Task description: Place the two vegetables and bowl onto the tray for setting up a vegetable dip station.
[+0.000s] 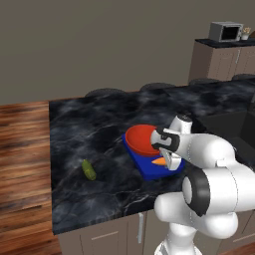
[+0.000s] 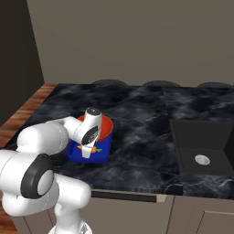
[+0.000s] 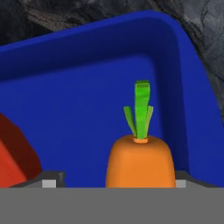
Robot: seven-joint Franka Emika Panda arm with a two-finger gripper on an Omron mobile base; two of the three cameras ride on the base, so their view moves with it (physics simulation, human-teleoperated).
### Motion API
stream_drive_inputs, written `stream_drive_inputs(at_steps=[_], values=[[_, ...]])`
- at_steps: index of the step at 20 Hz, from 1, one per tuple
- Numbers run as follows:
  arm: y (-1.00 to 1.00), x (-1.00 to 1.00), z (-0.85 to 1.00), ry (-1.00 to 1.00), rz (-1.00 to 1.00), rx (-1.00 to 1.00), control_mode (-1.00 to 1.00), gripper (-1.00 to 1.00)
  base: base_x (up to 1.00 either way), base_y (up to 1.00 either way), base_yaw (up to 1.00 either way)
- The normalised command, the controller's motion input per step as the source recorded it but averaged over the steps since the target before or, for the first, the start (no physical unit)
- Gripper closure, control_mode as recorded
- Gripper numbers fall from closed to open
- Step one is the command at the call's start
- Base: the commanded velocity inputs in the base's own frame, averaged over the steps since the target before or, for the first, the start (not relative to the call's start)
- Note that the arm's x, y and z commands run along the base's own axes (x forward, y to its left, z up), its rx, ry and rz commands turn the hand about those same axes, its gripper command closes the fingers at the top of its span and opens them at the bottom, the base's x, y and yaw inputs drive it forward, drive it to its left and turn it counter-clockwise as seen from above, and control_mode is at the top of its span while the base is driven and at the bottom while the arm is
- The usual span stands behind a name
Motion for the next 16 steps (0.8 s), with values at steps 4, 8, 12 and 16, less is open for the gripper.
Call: stream_drive_inputs(at_steps=[4, 8, 12, 16], values=[[0.00, -0.03, 0.01, 0.00, -0.01, 0.00, -1.00, -1.00, 0.00, 0.00, 0.00], [0.00, -0.09, 0.05, 0.00, -0.03, 0.00, -1.00, -1.00, 0.00, 0.00, 0.00], [0.00, -0.14, 0.07, 0.00, -0.07, 0.00, -1.00, -1.00, 0.00, 0.00, 0.00], [0.00, -0.12, 0.08, 0.00, -0.08, 0.00, -1.00, -1.00, 0.00, 0.00, 0.00]])
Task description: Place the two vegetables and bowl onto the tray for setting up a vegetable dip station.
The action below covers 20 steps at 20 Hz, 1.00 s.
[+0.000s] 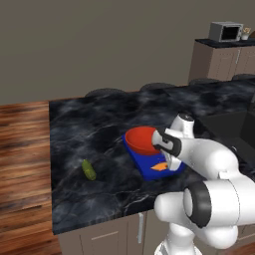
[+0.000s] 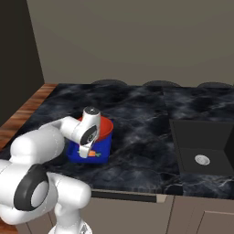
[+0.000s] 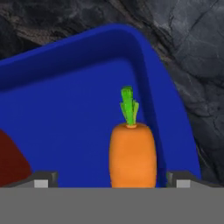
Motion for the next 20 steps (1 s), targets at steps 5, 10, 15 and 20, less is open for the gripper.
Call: stream_drive_inputs(at_steps=[5, 10, 15, 20], values=[[0.00, -0.10, 0.06, 0.00, -0.09, 0.00, -1.00, -1.00, 0.00, 0.00, 0.00], [0.00, -0.08, 0.06, 0.00, -0.07, 0.00, -1.00, -1.00, 0.00, 0.00, 0.00], [0.00, -0.12, 0.15, 0.01, -0.03, -0.01, -1.00, -1.00, 0.00, 0.00, 0.00], [0.00, -0.18, 0.18, 0.02, -0.03, -0.09, -1.00, -1.00, 0.00, 0.00, 0.00]])
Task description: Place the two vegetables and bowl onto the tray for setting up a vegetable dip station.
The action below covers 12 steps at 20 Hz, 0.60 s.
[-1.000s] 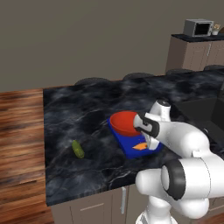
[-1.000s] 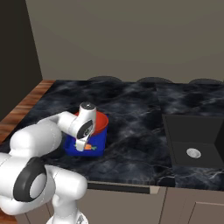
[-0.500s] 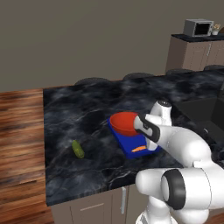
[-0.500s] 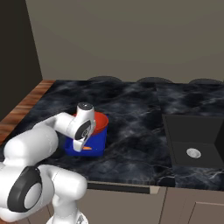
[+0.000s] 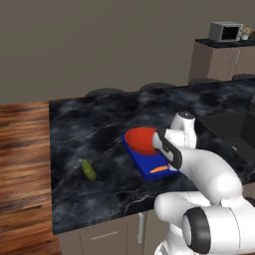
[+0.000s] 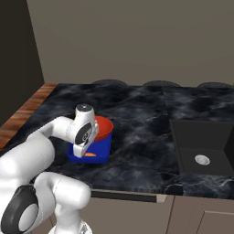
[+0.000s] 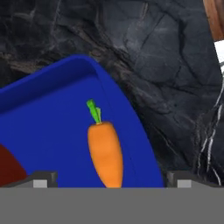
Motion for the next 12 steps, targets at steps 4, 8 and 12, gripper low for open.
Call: stream_drive_inputs(at_steps=[4, 8, 12], values=[[0.02, -0.18, 0.20, 0.06, 0.00, -0.12, -1.00, -1.00, 0.00, 0.00, 0.00], [0.11, -0.20, 0.18, 0.16, 0.04, -0.12, -1.00, -1.00, 0.00, 0.00, 0.00], [0.15, -0.23, 0.19, 0.15, 0.21, -0.12, -1.00, -1.00, 0.00, 0.00, 0.00]])
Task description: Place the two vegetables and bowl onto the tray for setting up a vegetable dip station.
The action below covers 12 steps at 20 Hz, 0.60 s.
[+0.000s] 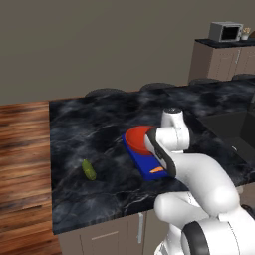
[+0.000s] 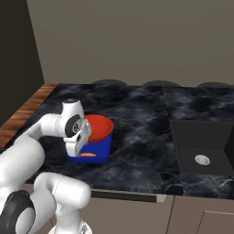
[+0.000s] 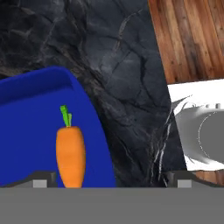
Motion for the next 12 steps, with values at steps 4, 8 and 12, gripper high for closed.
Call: stream_drive_inputs(at_steps=[4, 8, 12], values=[[0.18, -0.27, 0.20, 0.12, 0.27, -0.11, -1.00, -1.00, 0.00, 0.00, 0.00], [0.17, -0.28, 0.20, 0.05, 0.34, -0.10, -1.00, -1.00, 0.00, 0.00, 0.00], [0.22, -0.25, 0.20, 0.01, 0.34, -0.09, -1.00, -1.00, 0.00, 0.00, 0.00]])
